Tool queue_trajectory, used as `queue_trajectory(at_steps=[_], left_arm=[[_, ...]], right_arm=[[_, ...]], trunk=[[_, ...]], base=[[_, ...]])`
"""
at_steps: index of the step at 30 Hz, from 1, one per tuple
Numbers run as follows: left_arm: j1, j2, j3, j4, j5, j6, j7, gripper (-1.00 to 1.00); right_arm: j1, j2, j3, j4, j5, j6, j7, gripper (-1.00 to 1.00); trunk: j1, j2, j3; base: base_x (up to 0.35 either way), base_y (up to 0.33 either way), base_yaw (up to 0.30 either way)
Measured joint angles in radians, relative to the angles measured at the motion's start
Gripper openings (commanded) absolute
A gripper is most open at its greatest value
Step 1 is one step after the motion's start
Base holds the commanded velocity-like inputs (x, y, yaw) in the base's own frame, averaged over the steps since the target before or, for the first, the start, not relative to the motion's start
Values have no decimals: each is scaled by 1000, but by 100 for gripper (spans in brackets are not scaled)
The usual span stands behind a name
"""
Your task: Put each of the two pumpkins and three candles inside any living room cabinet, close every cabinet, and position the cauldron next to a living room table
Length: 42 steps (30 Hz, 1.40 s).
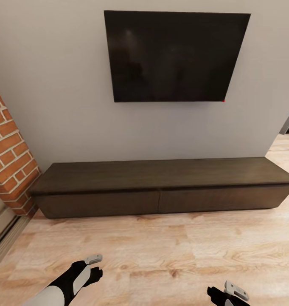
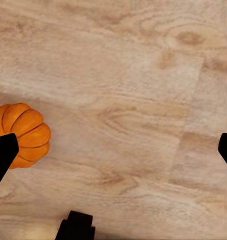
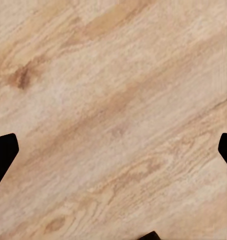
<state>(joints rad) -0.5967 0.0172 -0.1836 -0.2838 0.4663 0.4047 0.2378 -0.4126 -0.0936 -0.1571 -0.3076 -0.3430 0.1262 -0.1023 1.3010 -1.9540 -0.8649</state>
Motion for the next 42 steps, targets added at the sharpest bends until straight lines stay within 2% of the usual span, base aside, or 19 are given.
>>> queue_trajectory(at_steps=[27, 42], left_arm=[[0, 1, 1, 0, 0, 0, 0, 100], [0, 1, 1, 0, 0, 0, 0, 100]], right_arm=[[0, 7, -1, -7, 1, -2, 0, 100], [0, 11, 0, -8, 2, -3, 0, 100]], trunk=[[0, 0, 0], [0, 0, 0]], base=[[184, -79, 0], [112, 11, 0]])
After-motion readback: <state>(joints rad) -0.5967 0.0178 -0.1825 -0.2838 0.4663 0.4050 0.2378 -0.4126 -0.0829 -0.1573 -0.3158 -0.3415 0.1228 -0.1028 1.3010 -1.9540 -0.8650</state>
